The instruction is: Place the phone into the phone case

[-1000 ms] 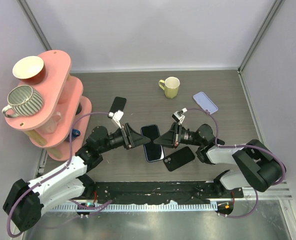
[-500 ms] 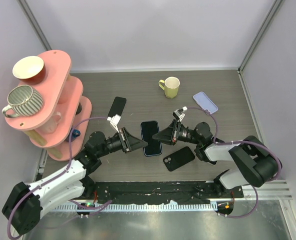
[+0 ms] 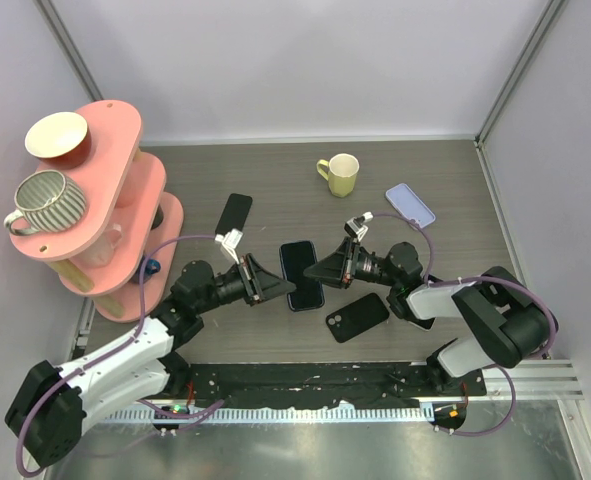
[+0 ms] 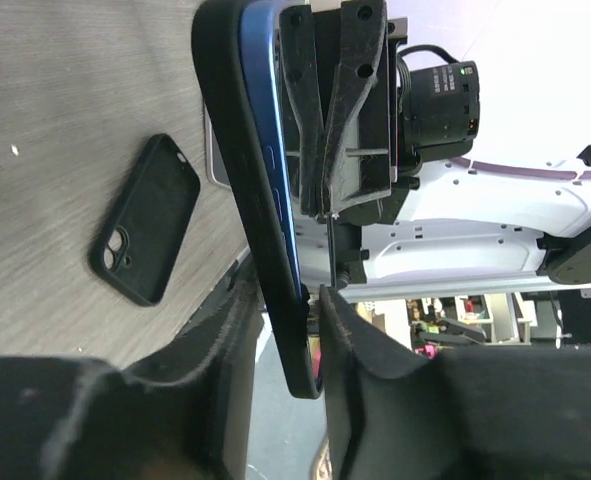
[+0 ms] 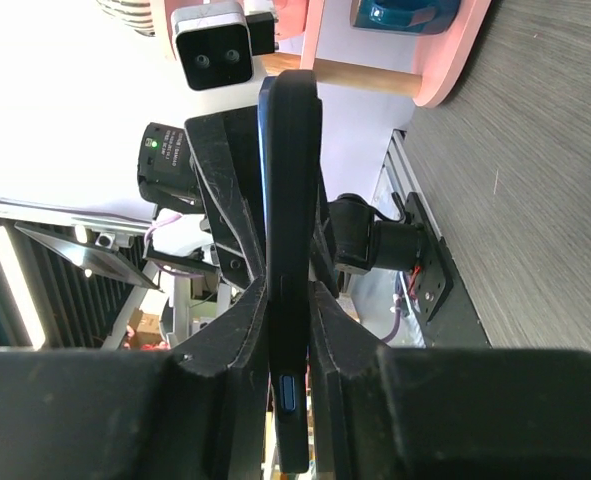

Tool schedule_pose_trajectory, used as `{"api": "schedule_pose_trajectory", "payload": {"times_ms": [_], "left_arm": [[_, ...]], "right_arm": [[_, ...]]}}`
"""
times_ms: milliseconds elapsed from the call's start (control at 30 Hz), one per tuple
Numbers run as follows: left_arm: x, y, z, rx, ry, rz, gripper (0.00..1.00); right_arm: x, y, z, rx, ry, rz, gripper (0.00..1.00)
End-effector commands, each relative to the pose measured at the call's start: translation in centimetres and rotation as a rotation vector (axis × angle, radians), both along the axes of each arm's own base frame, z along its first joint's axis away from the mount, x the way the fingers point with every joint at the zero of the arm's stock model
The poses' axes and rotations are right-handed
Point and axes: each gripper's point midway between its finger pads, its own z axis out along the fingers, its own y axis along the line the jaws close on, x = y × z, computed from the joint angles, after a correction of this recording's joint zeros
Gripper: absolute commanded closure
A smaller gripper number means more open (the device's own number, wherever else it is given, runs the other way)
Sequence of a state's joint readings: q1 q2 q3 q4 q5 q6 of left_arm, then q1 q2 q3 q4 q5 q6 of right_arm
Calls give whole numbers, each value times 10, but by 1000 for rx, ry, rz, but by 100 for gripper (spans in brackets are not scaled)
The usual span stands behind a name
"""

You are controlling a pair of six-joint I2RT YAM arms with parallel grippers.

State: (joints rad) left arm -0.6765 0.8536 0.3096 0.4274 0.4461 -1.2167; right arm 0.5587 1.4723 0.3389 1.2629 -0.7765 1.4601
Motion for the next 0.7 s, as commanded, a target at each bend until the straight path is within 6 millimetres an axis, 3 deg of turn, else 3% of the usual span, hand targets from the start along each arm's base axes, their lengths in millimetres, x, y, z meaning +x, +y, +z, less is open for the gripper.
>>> {"api": "schedule_pose_trajectory", "payload": {"times_ms": [0, 167, 367, 667], "left_arm": [[-7, -1, 5, 18, -69, -41, 54], [-2, 1, 2, 48, -97, -16, 48], [10, 0, 13, 52, -119, 21, 48], [11, -3, 24, 17, -137, 19, 51]], "right_arm": [[-18, -13, 95, 276, -384, -5, 98], [-33, -13, 81, 233, -423, 70, 99], [-47, -16, 64, 192, -444, 121, 99], [-64, -21, 57, 176, -458, 167, 99]]}}
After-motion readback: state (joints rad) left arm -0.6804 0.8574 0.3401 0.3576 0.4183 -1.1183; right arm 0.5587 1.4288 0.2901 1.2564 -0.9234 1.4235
